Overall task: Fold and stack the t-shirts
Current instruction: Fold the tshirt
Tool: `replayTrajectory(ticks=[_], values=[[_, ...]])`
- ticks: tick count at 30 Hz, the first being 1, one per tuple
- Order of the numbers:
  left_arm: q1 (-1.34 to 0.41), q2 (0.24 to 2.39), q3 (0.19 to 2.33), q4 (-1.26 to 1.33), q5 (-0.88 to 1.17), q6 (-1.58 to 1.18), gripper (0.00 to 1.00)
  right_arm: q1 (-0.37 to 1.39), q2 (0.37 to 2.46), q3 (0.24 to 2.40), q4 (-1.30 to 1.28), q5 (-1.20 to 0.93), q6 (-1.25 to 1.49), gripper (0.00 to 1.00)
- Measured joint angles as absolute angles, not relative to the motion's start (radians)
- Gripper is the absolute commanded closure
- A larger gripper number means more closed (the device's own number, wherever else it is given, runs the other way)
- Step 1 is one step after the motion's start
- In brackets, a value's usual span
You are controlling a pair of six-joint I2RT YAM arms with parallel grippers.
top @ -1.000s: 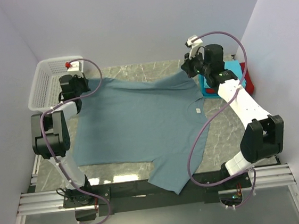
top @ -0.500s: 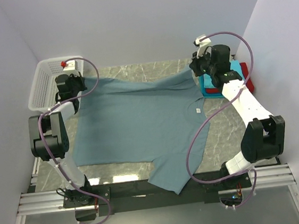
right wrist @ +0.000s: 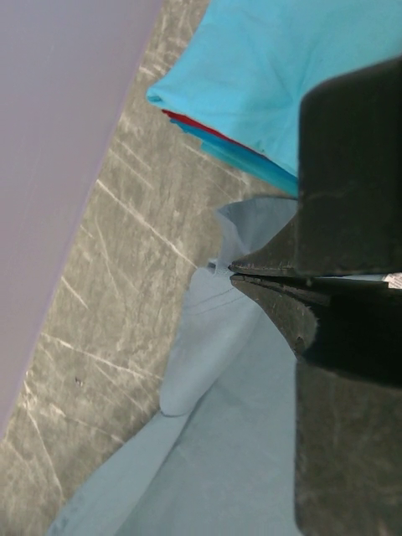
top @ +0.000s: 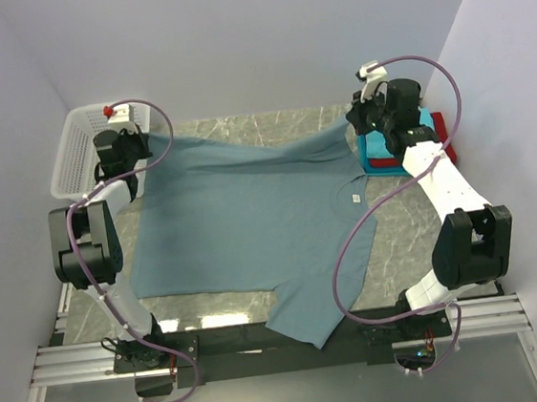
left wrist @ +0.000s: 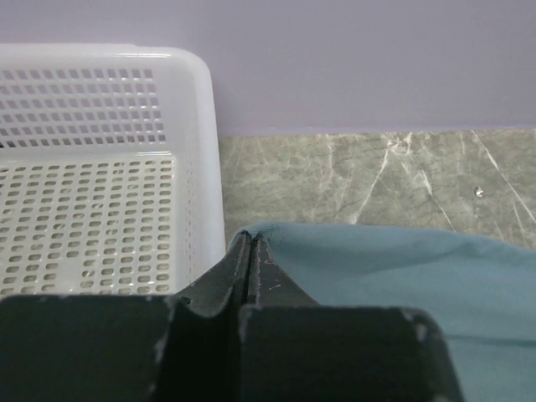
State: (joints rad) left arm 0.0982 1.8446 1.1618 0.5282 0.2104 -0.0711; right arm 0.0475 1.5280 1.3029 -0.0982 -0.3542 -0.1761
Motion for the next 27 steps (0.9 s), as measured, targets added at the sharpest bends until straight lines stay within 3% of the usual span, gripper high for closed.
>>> replayTrajectory(ticks=[18, 23, 27], values=[[0.104, 1.753, 1.108, 0.552, 0.337, -0.136, 1.00, 0.073, 1.509, 1.349, -0.170, -0.437, -0.204, 1.00], [0.101, 1.531, 1.049, 0.546, 0.369, -0.193, 1.00, 0.083, 1.396, 1.464, -0.266, -0.397, -0.254, 1.00], [0.093, 1.224, 1.019, 0.508, 0.373, -0.237, 1.00, 0.085, 1.240, 1.620, -0.361, -0.373, -0.292, 1.00]])
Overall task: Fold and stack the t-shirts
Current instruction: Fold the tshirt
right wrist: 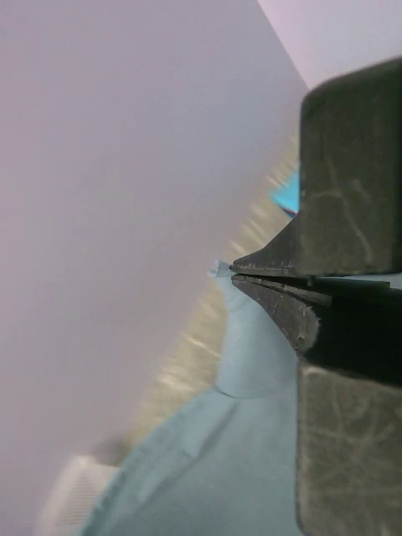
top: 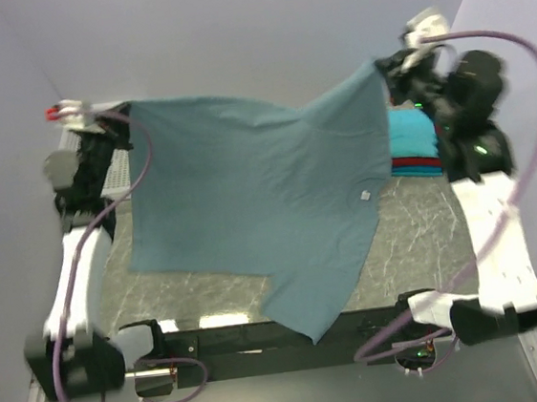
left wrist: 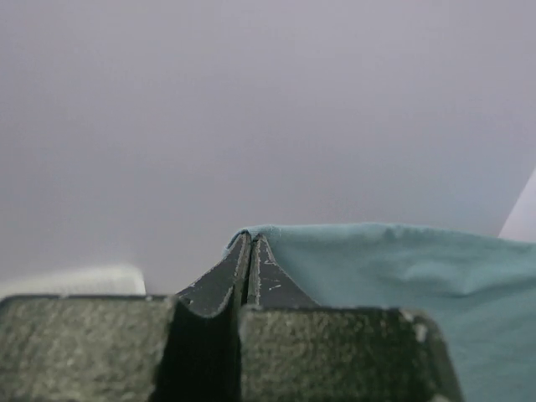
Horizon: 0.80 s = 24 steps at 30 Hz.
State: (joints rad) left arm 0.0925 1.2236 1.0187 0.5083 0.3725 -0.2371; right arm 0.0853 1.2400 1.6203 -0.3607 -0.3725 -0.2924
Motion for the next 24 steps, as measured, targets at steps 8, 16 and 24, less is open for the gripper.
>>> replayTrajectory(ticks=[8, 16, 24], values=[[0.083, 0.627, 1.109, 0.400, 0.336, -0.315, 0.99, 0.086, 1.052, 2.080, -0.517, -0.329, -0.340, 1.00], [0.074, 0.520, 1.427, 0.316, 0.348, -0.436, 0.99, 0.086, 1.019, 2.471, -0.519, -0.168, -0.345, 1.00], [0.035, 0.515, 1.406, 0.271, 0.368, -0.465, 0.99, 0.086, 1.065, 2.459, -0.480, -0.087, -0.357, 1.00]])
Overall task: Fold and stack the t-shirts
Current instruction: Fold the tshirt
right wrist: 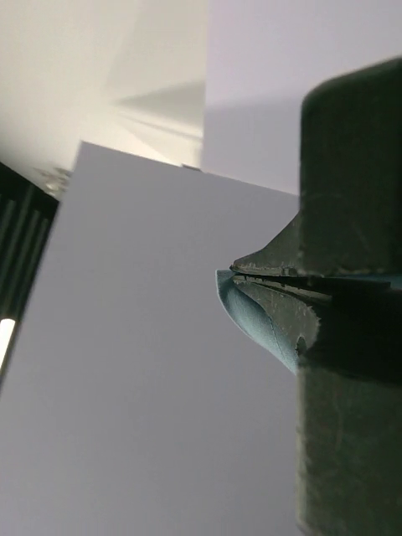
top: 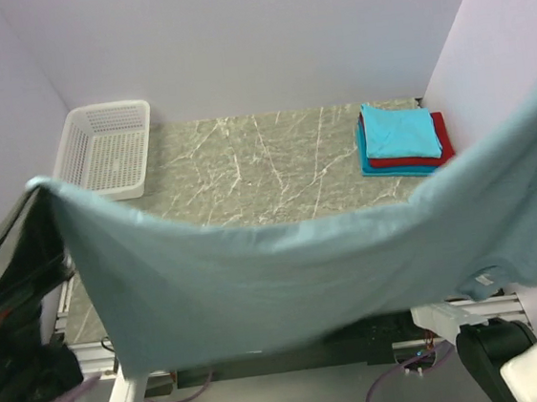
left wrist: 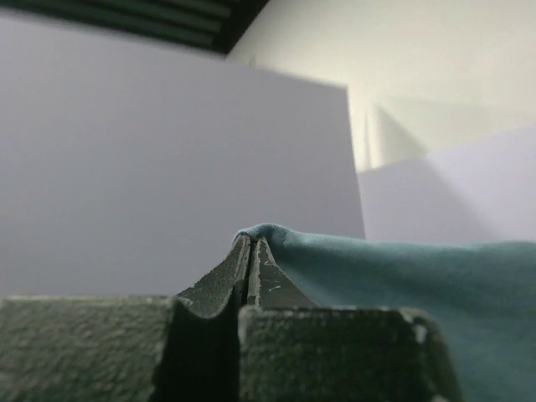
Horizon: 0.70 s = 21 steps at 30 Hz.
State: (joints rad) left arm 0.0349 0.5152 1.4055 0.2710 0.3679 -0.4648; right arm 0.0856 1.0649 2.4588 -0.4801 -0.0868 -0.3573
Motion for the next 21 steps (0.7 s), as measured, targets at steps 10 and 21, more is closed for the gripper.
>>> replayTrajectory(ticks=[10, 21], values=[[0.031, 0.481, 0.814, 0.168, 0.254, -0.424, 1.00, 0.092, 1.523, 2.350, -0.424, -0.179, -0.289, 1.00], [0.075, 0.876, 0.643, 0.151, 0.026, -0.398, 1.00, 0.237, 2.203, 2.308, -0.396, -0.202, -0.273, 1.00]])
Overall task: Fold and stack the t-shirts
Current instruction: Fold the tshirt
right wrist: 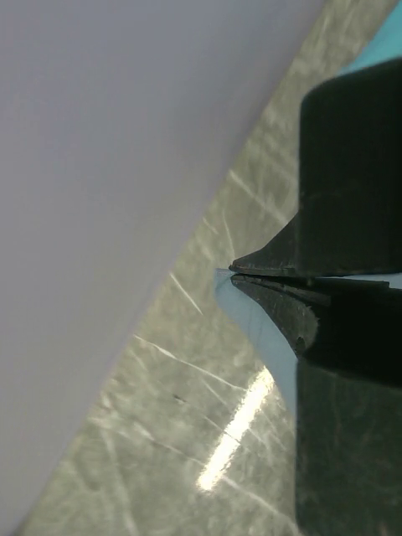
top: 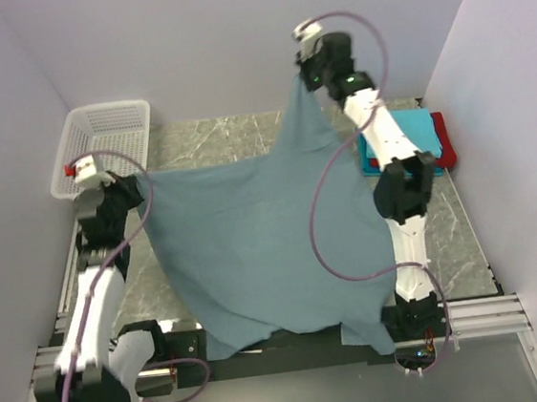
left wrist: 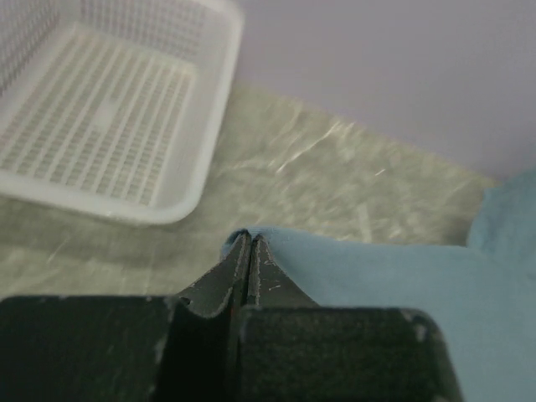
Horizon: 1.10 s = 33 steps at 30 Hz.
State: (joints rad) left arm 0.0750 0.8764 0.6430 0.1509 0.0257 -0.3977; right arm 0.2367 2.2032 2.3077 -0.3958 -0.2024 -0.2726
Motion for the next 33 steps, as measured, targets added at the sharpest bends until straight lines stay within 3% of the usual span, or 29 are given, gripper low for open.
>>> replayTrajectory(ticks=[5, 8, 22, 33], values=[[0.089, 1.226, 0.776, 0.135, -0.001, -0.394, 1.00, 0.303, 2.364, 2.324, -0.356, -0.178, -0.309, 1.00], [0.101, 1.325, 0.792, 0.146, -0.004, -0.395, 1.00, 0.330, 2.395, 2.324, -0.336, -0.167, -0.325, 1.00], [0.109, 1.465, 0.900, 0.224, -0.007, -0.270, 1.00, 0.271, 2.384, 2.322, -0.232, -0.152, -0.310, 1.00], [0.109, 1.399, 0.797, 0.249, -0.038, -0.187, 1.00, 0.219, 2.146, 2.018, -0.160, -0.246, -0.265, 1.00]])
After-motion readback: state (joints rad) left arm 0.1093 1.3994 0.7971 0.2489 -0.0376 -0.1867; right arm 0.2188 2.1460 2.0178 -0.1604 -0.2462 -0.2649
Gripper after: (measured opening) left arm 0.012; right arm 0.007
